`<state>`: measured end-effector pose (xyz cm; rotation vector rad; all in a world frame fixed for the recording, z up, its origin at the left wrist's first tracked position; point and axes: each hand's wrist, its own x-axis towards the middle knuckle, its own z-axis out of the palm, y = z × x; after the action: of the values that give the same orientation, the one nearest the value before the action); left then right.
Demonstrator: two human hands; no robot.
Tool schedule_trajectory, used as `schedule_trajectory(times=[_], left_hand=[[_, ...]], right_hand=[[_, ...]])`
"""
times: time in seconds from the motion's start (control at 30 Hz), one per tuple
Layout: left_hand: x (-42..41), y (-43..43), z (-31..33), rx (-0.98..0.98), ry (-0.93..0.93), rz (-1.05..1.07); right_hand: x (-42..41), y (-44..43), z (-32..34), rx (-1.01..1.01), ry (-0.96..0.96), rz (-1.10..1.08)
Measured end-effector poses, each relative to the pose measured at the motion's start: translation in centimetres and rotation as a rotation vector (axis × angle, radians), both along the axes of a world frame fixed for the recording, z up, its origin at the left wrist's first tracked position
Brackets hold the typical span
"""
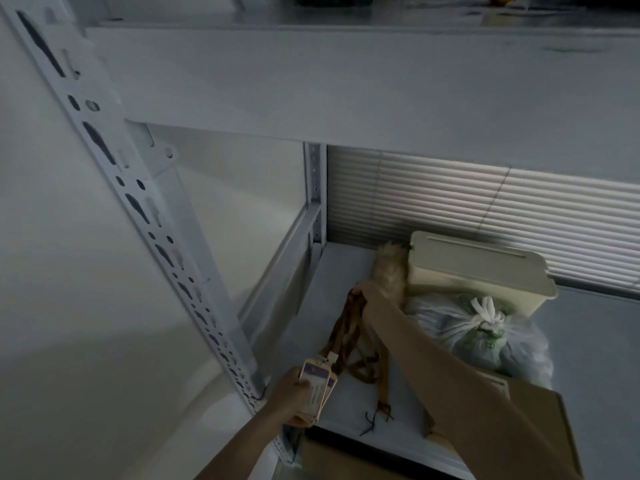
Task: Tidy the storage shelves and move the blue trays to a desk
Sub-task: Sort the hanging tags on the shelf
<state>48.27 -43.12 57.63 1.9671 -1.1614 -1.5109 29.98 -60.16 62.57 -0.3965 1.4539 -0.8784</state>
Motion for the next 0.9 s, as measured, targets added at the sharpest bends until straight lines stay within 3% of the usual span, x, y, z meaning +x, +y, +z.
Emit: schedule_trajectory(times=[0.07, 0.27, 0.43, 0.53, 0.67, 0.73, 0.9], left_hand=[[-0.5, -0.5, -0.2, -0.016, -0.042, 0.015], [-1.3, -2.7, -1.6, -0.120, -0.198, 0.026], [-2.3, -3.3, -2.2, -0.191, -0.331, 0.043], [-2.7, -3.1, -2.6, -0.234, -0.441, 0.068], [-3.2, -2.5, -2.8, -0.279, -0.702, -0.058], [-3.4, -2.6, -2.6, -0.288, -0.746, -0.089], [-3.0, -1.7, -2.9, -0.335, -0.861, -0.139]], right_hand=[[1.1, -0.6, 0.5, -0.073, 0.040, 0.080], [1.7, -1.5, -0.5, -0.313, 0.633, 0.404], [0.3, -0.6, -0.6, -0.412, 0.980, 0.675], [-0.2, 2.9, -1.3, -0.437, 1.024, 0.595], [0.2, 9.0, -5.3, -0.269, 1.122, 0.818], [0.4, 10.4, -6.7, -0.276, 1.171, 0.811], [0.7, 11.2, -7.9, -0.370, 1.066, 0.718]])
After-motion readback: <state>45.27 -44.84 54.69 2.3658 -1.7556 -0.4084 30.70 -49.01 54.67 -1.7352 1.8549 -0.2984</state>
